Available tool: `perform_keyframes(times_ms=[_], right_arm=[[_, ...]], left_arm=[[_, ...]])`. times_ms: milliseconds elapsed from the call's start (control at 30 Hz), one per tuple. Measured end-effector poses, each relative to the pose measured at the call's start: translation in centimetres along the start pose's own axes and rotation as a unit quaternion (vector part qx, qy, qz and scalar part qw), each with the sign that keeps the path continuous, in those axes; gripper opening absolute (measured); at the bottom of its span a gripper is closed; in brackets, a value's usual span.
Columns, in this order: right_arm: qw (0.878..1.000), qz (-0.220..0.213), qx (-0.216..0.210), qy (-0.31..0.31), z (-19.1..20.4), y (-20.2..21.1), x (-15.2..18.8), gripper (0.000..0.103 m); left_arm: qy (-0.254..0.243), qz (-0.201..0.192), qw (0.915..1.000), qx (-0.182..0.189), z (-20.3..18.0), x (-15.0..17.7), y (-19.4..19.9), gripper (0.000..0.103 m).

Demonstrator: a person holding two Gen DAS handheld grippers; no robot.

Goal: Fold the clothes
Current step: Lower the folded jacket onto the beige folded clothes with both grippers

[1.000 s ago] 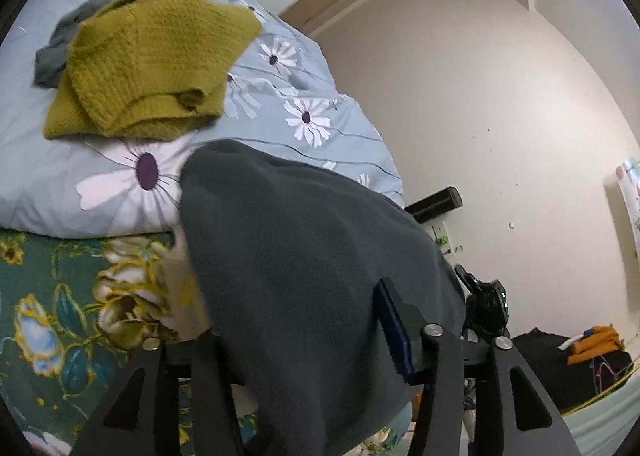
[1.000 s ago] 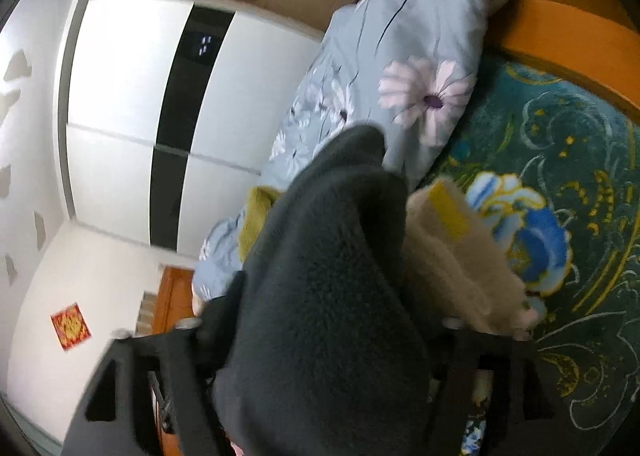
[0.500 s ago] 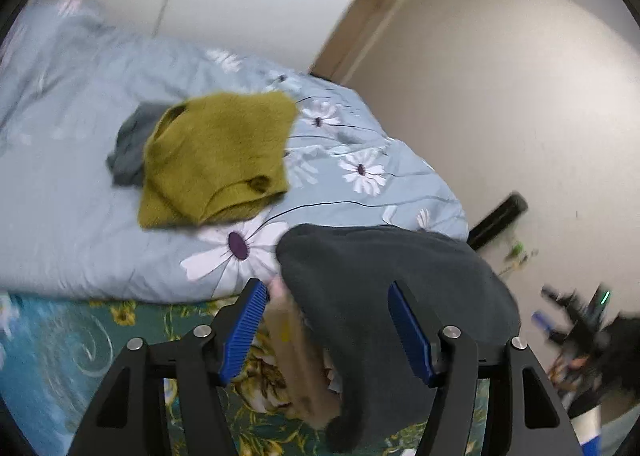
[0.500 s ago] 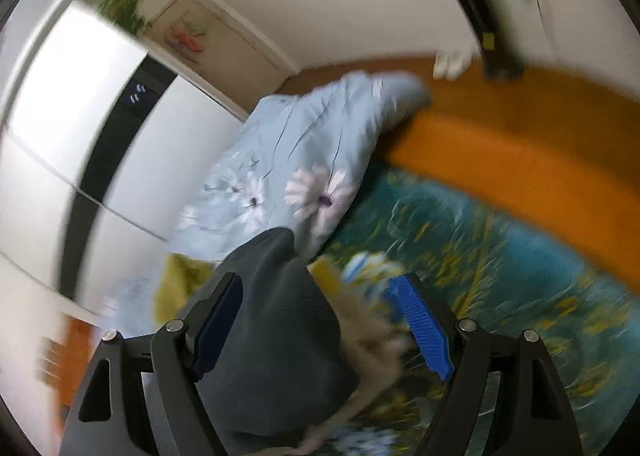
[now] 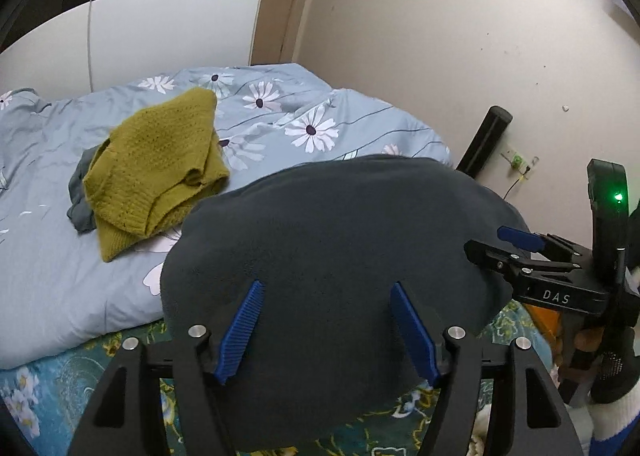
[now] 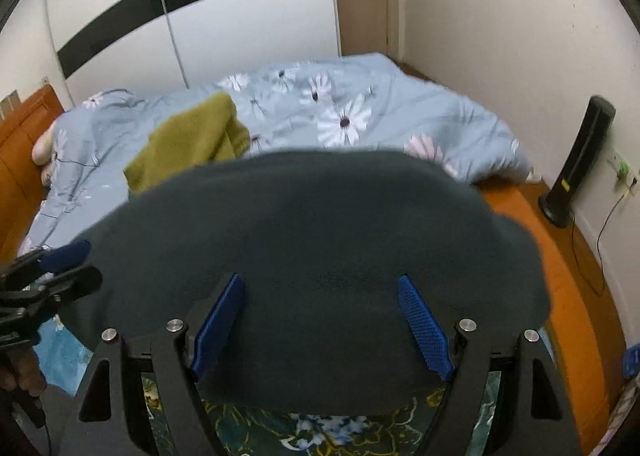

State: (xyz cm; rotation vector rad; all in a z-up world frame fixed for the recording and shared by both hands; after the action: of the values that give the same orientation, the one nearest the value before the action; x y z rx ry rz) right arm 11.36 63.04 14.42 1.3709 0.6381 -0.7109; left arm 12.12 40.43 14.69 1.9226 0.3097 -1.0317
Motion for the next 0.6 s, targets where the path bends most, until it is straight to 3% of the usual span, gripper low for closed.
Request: perform_keyframes(times_ms=[233,333,467,600], right_arm=[[1.0,0.017,-0.002,-0.026,-0.8,-0.7,1.0,0.085],[0.999,0.02,0.001,-0.029,-0.7,0.3,0.8,0.086],[0.999,-0.02,-0.007,-0.045,0.3,3.8,0.6,0.086],[0.996,-0.052,-0.021,-0.063,2.1,6.7,2.6,0.086]], left_arm=[[-0.028,0.02,0.9994,-0.008,-1.0,1.4,-1.6,0.077],[-0.019,0.008,0.9998,0.0,-0.9,1.1,-0.4,0.077],[0.0,-0.009,0.9999,0.015,0.0,1.3,1.9,0.078],[0.006,-0.012,0.9997,0.022,1.8,2.8,3.9,0.088]])
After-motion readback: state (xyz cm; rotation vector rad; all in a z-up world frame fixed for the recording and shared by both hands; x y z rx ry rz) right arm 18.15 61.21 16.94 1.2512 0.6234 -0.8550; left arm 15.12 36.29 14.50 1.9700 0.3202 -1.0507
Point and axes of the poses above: each gripper's, at about its wrist camera, not at the fingertips, and y roughly against the way its jaws point, z to its left, x to its underside, the point moved 3 cm from there along -y, roughly the way its jaws point, and after that the axes turned 9 degrees about -z, right-handed, at the moved point
